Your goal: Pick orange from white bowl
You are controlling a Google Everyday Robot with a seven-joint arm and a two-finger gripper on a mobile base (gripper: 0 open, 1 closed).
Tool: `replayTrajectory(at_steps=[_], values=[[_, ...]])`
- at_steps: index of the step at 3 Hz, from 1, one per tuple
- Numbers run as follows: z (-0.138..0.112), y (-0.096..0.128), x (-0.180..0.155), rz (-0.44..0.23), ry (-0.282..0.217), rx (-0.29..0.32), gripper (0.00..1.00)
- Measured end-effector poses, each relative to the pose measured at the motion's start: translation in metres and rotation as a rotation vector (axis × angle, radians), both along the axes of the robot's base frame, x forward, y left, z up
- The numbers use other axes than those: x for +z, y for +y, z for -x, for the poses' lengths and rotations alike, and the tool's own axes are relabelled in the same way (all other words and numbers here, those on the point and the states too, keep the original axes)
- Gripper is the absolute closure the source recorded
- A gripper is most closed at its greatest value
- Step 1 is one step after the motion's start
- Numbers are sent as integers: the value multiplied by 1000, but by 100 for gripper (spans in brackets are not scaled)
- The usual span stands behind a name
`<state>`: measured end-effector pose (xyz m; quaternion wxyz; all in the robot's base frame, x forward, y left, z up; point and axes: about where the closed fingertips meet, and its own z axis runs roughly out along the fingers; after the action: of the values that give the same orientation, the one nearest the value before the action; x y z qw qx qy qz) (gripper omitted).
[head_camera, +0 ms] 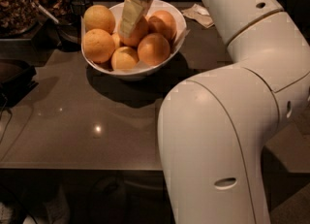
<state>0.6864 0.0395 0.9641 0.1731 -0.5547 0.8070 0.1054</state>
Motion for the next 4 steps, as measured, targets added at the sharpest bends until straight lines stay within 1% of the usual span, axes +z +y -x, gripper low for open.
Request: replayTrajectory(at_steps=[1,2,3,4], values=[[-1,1,-9,-9,30,-6,39],[4,6,-17,-6,54,-3,39],[6,8,-19,-3,68,-3,40],[8,7,-22,1,76,-6,57]])
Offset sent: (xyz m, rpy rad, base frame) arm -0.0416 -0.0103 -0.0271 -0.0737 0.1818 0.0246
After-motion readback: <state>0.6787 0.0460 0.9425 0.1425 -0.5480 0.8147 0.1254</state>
